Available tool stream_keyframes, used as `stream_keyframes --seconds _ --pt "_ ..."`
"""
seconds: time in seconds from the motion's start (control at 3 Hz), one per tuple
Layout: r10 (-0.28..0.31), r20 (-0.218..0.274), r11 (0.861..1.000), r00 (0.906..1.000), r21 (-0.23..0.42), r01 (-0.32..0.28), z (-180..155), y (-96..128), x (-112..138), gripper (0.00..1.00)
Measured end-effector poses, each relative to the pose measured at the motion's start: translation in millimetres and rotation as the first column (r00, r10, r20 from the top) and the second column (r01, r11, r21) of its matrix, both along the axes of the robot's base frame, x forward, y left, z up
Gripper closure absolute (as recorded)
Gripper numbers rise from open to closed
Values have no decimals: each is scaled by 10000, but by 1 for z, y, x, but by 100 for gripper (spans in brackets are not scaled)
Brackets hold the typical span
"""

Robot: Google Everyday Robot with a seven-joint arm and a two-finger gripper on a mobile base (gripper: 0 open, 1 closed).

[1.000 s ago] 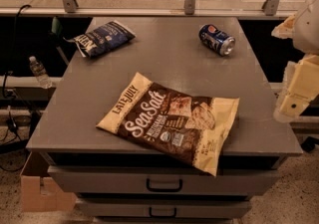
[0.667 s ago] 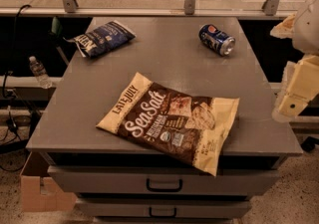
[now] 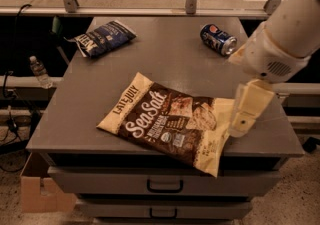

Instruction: Pick brown chip bag

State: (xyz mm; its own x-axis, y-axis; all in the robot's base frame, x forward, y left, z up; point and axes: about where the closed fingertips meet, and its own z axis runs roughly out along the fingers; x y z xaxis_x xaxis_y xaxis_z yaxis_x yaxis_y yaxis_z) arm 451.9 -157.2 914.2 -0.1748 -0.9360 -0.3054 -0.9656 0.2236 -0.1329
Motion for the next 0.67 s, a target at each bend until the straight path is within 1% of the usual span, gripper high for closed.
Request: stream_keyframes --seconds 0.33,0.67 --pt "308 -502 9982 9983 533 -281 -29 32 6 0" --pt "372 -1271 9952 9912 946 -253 -62 54 11 2"
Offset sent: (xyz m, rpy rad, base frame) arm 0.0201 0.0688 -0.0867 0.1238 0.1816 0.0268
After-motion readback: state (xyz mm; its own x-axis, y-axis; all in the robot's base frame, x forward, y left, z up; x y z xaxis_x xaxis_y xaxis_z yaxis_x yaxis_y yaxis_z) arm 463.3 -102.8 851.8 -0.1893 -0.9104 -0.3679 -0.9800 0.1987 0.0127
